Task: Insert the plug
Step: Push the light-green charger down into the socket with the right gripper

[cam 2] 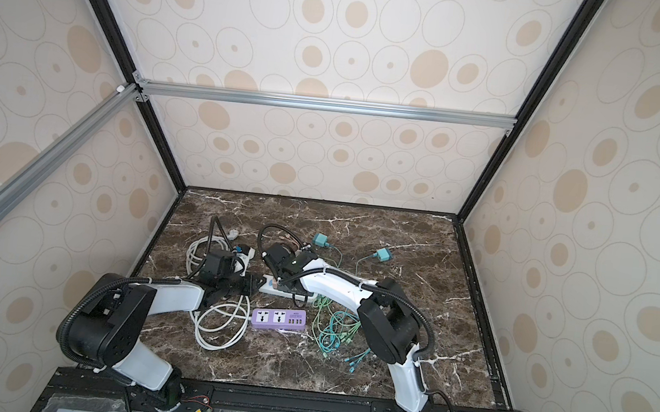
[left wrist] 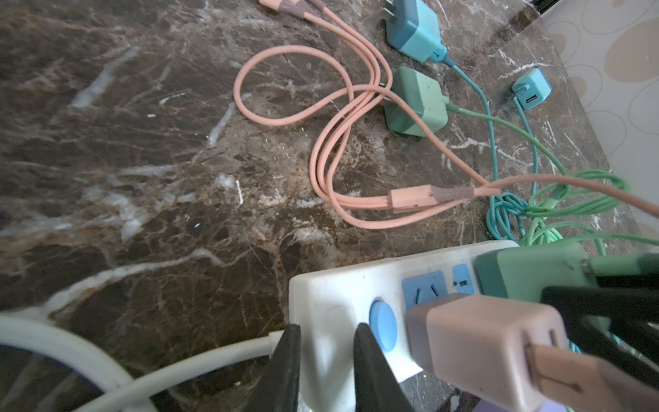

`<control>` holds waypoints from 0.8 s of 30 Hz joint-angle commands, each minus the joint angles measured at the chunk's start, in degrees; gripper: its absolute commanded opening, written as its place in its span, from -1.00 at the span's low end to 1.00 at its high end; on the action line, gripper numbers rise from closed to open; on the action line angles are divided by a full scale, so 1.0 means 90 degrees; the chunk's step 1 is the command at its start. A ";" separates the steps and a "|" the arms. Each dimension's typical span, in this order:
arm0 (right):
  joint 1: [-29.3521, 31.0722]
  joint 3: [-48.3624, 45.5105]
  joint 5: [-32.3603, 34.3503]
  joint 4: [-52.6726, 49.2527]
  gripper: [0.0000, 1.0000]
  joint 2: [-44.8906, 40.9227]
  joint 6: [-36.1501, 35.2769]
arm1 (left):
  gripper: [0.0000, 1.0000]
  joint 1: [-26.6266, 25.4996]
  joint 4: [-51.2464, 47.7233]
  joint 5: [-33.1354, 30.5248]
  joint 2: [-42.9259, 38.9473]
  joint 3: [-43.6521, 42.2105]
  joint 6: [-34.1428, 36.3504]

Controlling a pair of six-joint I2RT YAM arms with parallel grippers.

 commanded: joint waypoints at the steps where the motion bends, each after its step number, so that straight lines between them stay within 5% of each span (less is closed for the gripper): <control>1: 0.0010 0.0033 0.0036 -0.0289 -1.00 0.0324 0.0068 | -0.47 0.0061 0.0095 0.0076 0.0044 -0.0053 -0.0007; 24: -0.0089 -0.0441 -0.0519 0.0126 -1.00 0.0836 -0.0019 | -0.48 0.0096 0.0014 0.0050 -0.0197 -0.0100 -0.0177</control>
